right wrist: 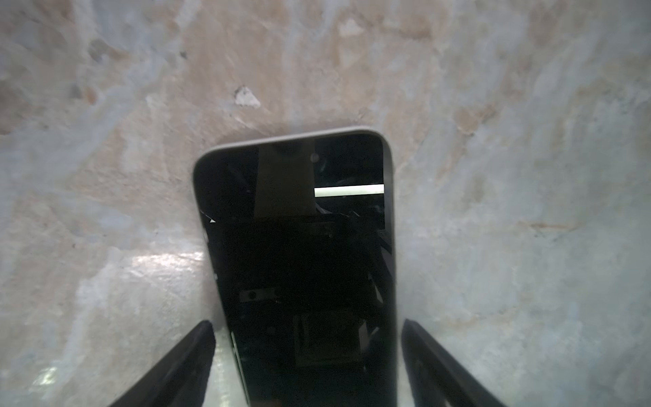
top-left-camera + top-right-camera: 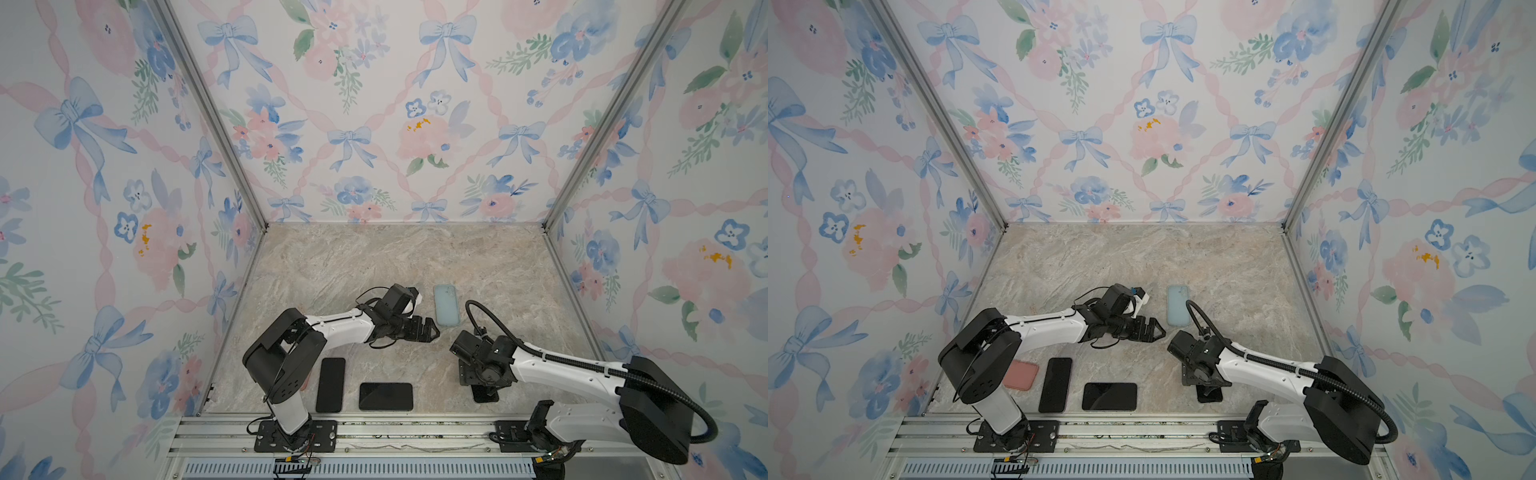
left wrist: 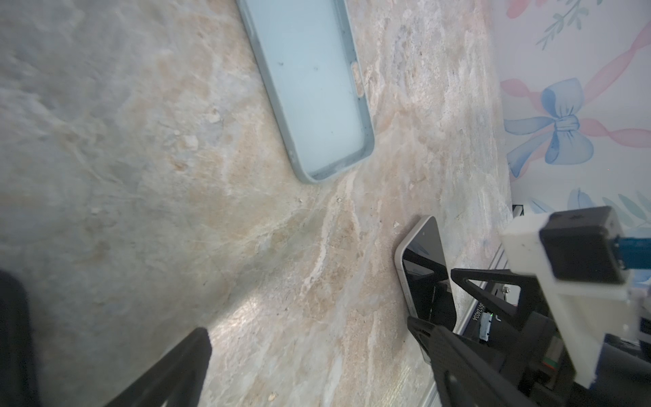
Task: Put the phone into the phone case
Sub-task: 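Move the right gripper to the black phone nearest it and grasp it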
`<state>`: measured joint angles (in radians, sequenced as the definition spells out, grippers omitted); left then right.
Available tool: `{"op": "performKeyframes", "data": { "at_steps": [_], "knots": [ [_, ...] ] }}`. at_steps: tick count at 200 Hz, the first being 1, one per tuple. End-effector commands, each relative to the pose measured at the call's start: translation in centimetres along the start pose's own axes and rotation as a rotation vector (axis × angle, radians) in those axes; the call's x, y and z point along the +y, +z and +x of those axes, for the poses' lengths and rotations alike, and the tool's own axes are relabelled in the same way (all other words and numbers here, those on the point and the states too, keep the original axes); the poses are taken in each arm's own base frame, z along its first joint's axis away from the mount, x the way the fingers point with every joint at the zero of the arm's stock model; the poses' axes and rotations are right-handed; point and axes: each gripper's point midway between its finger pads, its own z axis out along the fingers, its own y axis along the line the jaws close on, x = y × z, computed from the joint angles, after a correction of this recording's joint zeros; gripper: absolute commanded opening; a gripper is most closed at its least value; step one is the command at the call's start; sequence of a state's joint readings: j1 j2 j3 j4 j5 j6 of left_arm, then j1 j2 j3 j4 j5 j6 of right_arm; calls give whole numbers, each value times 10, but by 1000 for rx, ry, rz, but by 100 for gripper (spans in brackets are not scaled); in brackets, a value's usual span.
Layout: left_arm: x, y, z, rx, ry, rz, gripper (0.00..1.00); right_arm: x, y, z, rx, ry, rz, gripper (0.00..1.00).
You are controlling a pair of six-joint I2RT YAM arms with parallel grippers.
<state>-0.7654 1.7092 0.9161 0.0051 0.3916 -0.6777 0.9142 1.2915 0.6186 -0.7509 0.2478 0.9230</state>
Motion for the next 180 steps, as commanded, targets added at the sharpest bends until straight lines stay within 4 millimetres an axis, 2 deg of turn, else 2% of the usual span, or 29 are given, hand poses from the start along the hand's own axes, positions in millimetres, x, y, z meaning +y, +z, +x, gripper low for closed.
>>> {"op": "performKeyframes", "data": {
  "at_steps": [1, 47, 91, 130, 180],
  "knots": [
    [-6, 1, 0, 7, 22, 20, 98, 1, 3, 1, -8, 15, 13, 85],
    [-4, 3, 1, 13, 19, 18, 98, 3, 12, 9, 8, 26, -3, 86],
    [-7, 5, -1, 19, 27, 30, 98, 28, 9, 6, -8, 22, -110, 83],
    [-8, 9, -1, 29, 22, 35, 97, 16, 9, 11, 11, -2, -36, 78],
    [-6, 14, 1, 46, 11, 39, 97, 14, 8, 22, 24, -16, -24, 86]
  ]
}}
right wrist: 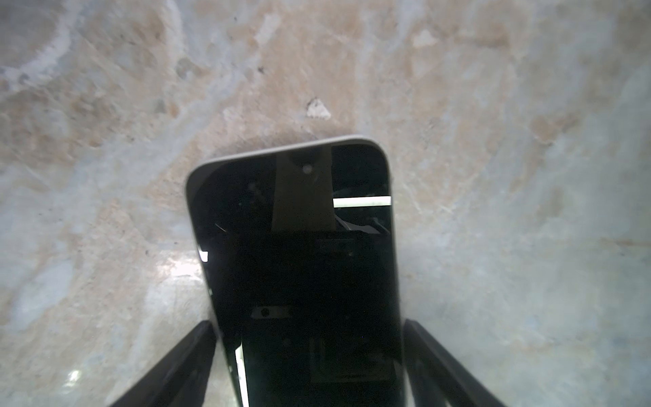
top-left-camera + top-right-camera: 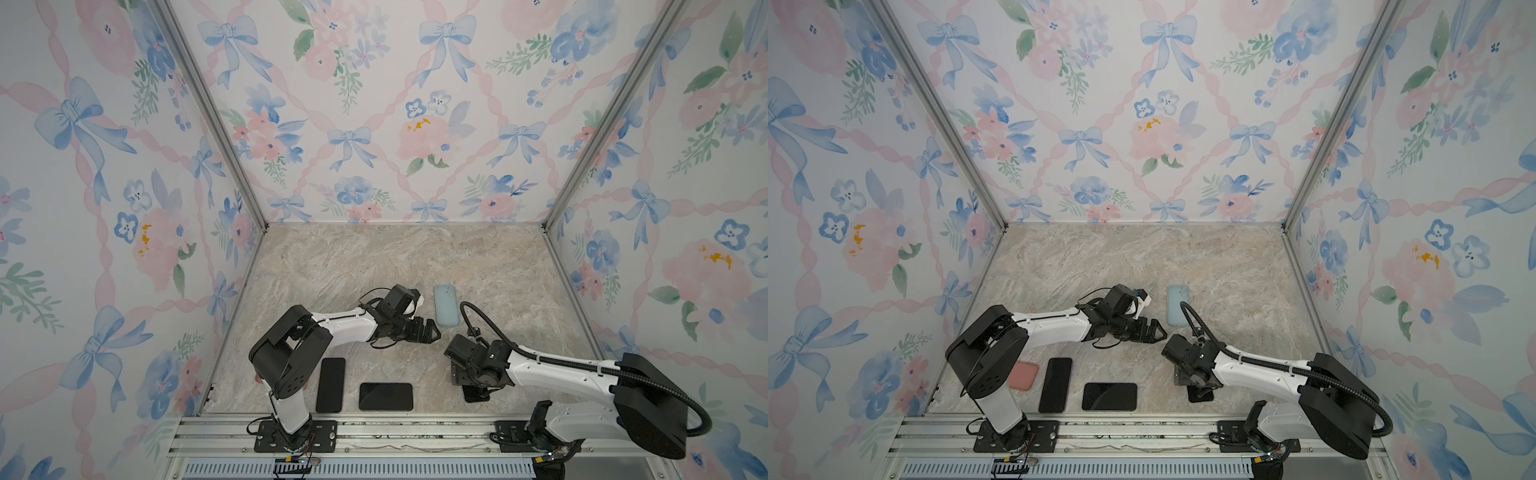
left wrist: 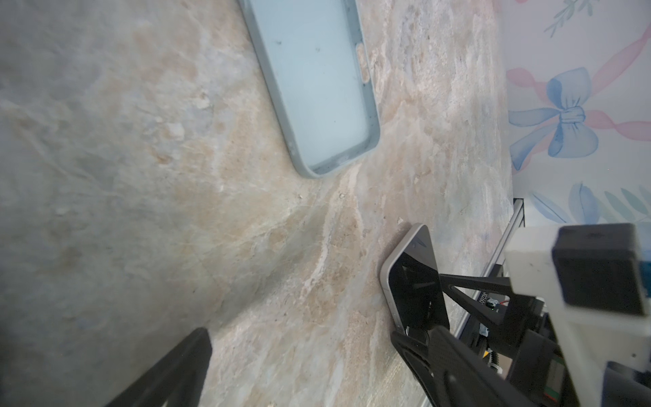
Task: Put the phone into the phone case
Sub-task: 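Move the right gripper to the black phone nearest it and grasp it, then lift the black phone with the right gripper toward the left gripper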
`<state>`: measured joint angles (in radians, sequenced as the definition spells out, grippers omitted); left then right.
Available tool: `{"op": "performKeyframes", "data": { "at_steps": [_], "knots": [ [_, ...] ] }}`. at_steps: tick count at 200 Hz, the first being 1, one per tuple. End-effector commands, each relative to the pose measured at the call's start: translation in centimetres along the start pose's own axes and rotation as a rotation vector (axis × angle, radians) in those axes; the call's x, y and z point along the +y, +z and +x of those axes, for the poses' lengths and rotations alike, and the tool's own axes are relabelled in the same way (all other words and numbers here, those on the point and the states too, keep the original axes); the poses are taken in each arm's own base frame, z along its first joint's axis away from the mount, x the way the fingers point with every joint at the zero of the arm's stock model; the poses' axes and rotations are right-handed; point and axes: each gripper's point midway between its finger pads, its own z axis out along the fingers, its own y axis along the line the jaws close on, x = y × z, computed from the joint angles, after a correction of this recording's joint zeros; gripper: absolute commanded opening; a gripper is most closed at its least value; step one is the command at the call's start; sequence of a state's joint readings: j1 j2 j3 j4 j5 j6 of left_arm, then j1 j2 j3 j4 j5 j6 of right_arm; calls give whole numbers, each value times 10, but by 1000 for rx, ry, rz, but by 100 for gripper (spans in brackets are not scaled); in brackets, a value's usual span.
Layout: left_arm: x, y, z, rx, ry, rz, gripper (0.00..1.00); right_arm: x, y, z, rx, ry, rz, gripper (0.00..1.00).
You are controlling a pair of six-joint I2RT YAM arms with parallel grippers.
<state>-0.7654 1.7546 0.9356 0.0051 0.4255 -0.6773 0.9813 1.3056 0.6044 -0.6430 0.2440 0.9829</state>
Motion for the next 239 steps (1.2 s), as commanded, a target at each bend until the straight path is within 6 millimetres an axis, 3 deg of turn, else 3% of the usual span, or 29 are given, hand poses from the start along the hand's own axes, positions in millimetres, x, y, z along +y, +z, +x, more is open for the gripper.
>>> {"op": "performKeyframes", "data": {
  "at_steps": [1, 34, 74, 162, 239],
  "knots": [
    [-8, 4, -4, 7, 22, 25, 98, -13, 5, 23, 70, -28, 58, 86],
    [-7, 6, -4, 12, 15, 30, 97, -10, 13, 31, 86, -25, 37, 80],
    [-7, 7, -4, 16, 4, 40, 95, -2, 14, 24, 64, -57, 26, 70],
    [-19, -1, -12, 23, -17, 187, 87, 46, -1, -30, -179, -152, -189, 51],
    [-11, 13, -5, 71, -68, 278, 76, 43, -7, -52, -303, -112, -293, 45]
  ]
}}
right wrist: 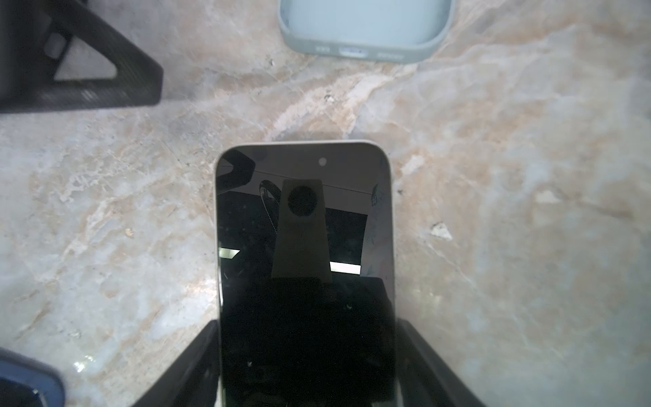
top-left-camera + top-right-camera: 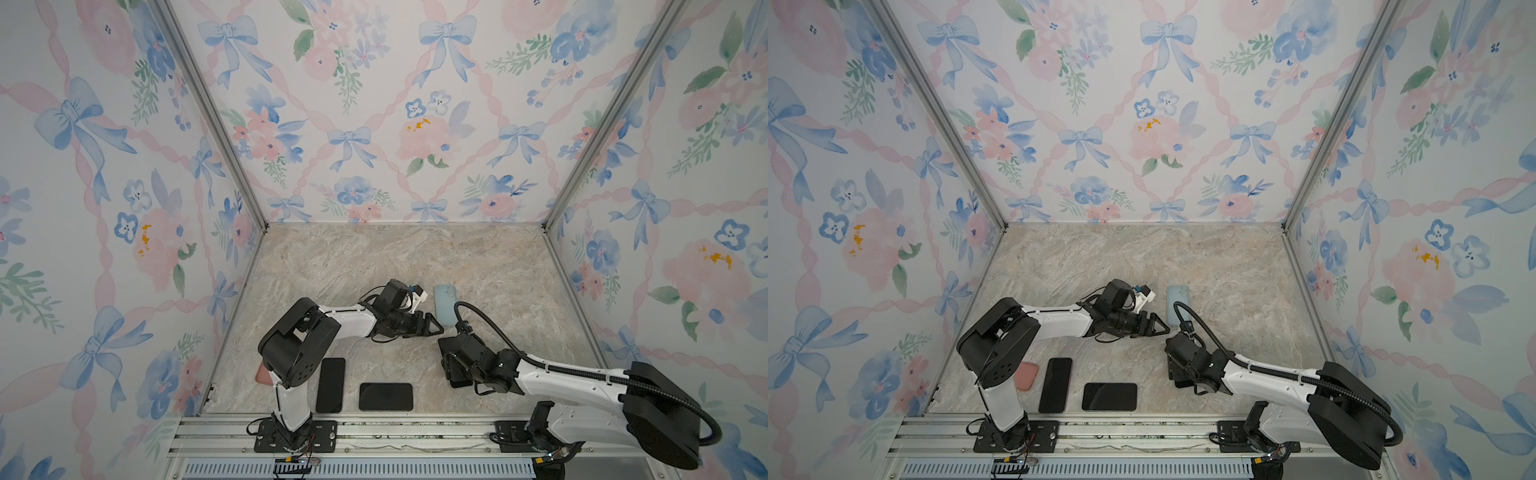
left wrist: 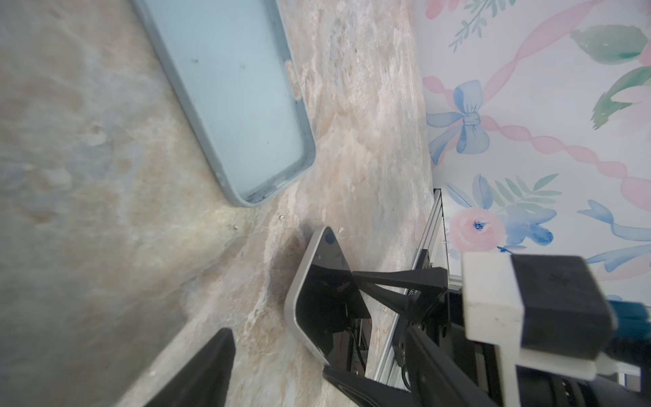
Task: Put the phone into the phone case
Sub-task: 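Lift the black phone with the right gripper toward the left gripper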
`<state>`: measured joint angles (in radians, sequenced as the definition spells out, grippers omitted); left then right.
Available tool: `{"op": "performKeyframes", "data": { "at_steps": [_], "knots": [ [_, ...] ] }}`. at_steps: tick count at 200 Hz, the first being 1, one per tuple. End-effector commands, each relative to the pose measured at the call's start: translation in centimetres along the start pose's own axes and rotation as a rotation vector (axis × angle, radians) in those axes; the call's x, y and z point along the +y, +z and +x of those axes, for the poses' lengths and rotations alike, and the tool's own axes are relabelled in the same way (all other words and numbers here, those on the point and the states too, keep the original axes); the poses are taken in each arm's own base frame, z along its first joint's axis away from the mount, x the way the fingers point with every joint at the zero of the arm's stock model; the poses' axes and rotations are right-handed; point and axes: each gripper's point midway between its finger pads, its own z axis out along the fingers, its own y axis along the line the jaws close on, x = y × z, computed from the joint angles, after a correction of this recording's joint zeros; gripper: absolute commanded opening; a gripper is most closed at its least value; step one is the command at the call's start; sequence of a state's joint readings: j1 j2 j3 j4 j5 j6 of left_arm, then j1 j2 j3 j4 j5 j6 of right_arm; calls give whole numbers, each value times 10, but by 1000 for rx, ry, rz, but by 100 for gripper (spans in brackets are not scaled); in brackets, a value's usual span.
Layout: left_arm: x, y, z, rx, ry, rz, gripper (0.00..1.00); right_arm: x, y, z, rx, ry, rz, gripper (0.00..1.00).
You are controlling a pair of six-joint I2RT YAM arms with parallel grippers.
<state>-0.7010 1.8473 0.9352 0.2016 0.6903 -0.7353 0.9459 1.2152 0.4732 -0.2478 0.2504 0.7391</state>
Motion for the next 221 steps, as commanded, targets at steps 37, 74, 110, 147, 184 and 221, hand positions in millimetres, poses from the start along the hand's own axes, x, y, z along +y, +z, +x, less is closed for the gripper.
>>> {"op": "performKeyframes", "data": {
  "at_steps": [37, 74, 110, 147, 184, 221],
  "knots": [
    [10, 8, 7, 37, -53, 74, 73, 3, -3, -18, -105, 16, -62, 44],
    [9, 13, 10, 50, -71, 109, 66, 6, 2, -22, -122, 10, -63, 44],
    [11, 19, 16, 74, -85, 127, 52, 13, 7, -26, -128, 10, -80, 44],
    [11, 19, 18, 73, -90, 143, 44, 17, 10, -27, -121, -2, -80, 44],
    [16, 21, 18, 68, -105, 153, 39, 17, 10, -27, -127, -3, -82, 44],
    [16, 20, 16, 58, -109, 177, 29, 19, 10, -28, -137, -3, -93, 45]
  ]
}}
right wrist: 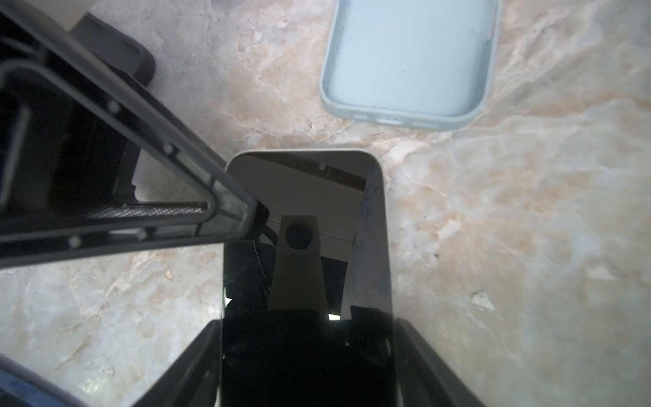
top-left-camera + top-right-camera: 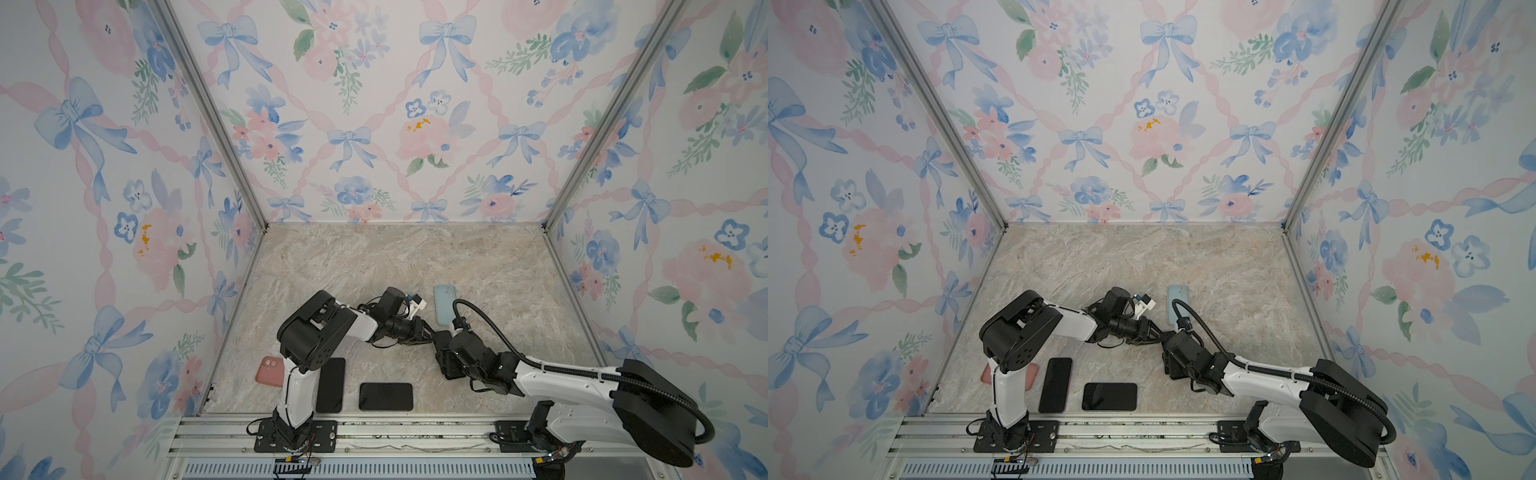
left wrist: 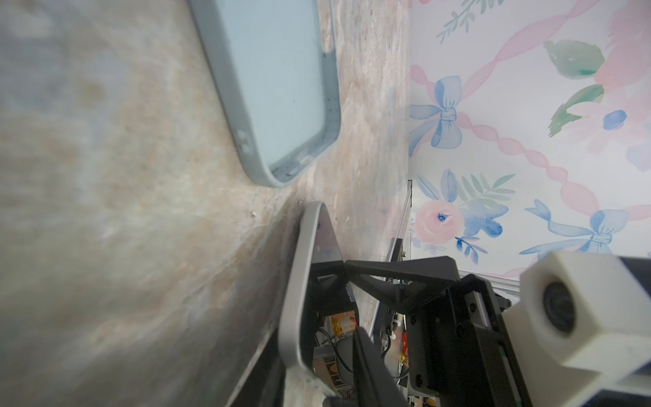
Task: Put the phone into the phone case
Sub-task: 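Lift the black phone with the right gripper toward the left gripper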
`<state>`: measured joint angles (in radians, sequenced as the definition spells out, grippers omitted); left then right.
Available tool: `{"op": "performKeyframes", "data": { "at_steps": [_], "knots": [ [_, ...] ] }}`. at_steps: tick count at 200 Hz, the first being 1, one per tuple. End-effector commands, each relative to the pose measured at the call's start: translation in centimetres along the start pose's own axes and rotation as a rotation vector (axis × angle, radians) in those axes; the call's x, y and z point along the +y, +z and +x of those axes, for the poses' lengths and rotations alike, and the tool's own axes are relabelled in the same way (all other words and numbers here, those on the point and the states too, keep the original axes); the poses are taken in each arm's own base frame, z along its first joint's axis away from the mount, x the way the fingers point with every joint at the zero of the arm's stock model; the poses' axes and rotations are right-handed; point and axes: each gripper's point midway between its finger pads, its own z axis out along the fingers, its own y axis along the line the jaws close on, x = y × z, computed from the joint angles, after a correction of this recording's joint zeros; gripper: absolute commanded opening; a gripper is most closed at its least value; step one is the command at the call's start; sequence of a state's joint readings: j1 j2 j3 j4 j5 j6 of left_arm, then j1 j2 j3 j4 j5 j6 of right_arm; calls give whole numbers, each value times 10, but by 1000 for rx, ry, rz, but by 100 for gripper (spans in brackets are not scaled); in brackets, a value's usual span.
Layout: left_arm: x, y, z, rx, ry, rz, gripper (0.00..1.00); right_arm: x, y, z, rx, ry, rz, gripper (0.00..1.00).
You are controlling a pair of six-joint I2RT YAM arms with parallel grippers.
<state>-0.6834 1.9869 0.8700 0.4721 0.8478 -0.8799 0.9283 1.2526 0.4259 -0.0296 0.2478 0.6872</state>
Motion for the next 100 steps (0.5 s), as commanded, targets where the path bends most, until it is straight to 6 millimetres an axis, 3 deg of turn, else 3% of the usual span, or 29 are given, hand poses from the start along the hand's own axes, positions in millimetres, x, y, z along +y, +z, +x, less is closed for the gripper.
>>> {"op": "performKeyframes", "data": {
  "at_steps": [1, 100],
  "knots": [
    [1, 0, 0, 1, 0, 34, 29, 5, 0, -10, -38, 0, -16, 45],
    [1, -5, -4, -26, 3, 53, 13, 9, 2, -7, -30, -31, -9, 52]
  ]
}}
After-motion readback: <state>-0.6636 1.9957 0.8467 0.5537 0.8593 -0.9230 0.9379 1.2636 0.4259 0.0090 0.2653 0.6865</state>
